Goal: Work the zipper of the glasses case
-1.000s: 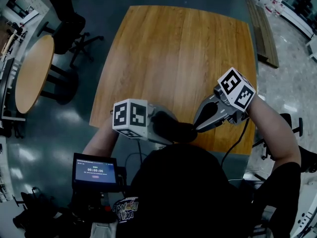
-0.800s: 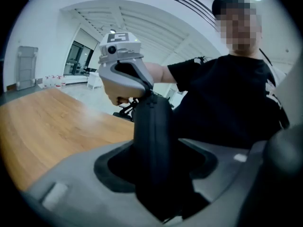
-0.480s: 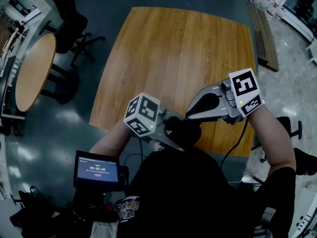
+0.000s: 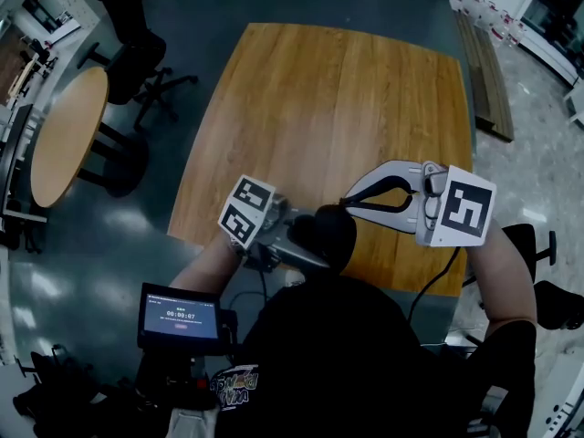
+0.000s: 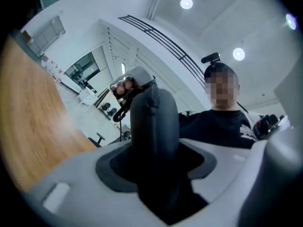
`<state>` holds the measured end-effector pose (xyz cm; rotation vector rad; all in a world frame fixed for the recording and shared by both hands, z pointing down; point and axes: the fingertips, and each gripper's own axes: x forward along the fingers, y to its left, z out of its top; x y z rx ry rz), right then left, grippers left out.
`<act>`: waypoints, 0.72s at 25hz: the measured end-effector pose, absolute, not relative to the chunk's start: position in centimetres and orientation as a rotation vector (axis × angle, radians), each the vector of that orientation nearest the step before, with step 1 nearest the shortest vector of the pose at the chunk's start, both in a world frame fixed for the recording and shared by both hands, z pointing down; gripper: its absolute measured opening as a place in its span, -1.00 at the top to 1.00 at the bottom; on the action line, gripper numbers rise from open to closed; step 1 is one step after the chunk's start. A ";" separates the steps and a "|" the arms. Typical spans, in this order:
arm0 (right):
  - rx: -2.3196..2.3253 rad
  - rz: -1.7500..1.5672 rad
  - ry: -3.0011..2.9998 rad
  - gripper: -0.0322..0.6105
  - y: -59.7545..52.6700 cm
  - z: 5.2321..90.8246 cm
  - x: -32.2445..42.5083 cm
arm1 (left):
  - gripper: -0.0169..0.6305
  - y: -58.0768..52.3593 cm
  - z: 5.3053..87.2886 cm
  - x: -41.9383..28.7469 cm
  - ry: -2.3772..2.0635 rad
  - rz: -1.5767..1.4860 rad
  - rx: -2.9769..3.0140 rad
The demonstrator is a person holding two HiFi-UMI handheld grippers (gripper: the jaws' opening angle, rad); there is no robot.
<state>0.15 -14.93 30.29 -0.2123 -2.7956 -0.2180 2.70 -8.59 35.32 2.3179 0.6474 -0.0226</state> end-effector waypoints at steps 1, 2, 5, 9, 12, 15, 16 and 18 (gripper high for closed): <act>-0.186 -0.246 -2.795 0.89 -15.0 30.1 0.3 | 0.17 -8.9 35.2 2.4 0.635 -0.053 2.309; -0.153 -0.280 -2.786 0.89 -15.1 30.0 0.4 | 0.17 -9.3 34.9 2.1 0.621 -0.095 2.298; -0.044 -0.388 -2.735 0.89 -15.6 30.1 0.7 | 0.17 -11.0 34.1 0.9 0.569 -0.245 2.257; 0.132 -0.500 -2.719 0.89 -16.1 30.2 0.8 | 0.17 -12.4 33.4 -0.1 0.510 -0.421 2.199; 0.229 -0.576 -2.727 0.89 -16.1 30.0 0.9 | 0.17 -12.9 33.0 -0.2 0.487 -0.480 2.162; 0.306 -0.500 -2.802 0.89 -16.0 29.6 1.2 | 0.17 -12.9 32.3 0.1 0.469 -0.538 2.171; 0.341 -0.502 -2.806 0.89 -16.1 29.5 1.3 | 0.17 -13.1 32.0 0.0 0.461 -0.570 2.169; 0.397 -0.511 -2.817 0.89 -16.2 29.2 1.5 | 0.17 -13.7 31.5 -0.6 0.459 -0.648 2.129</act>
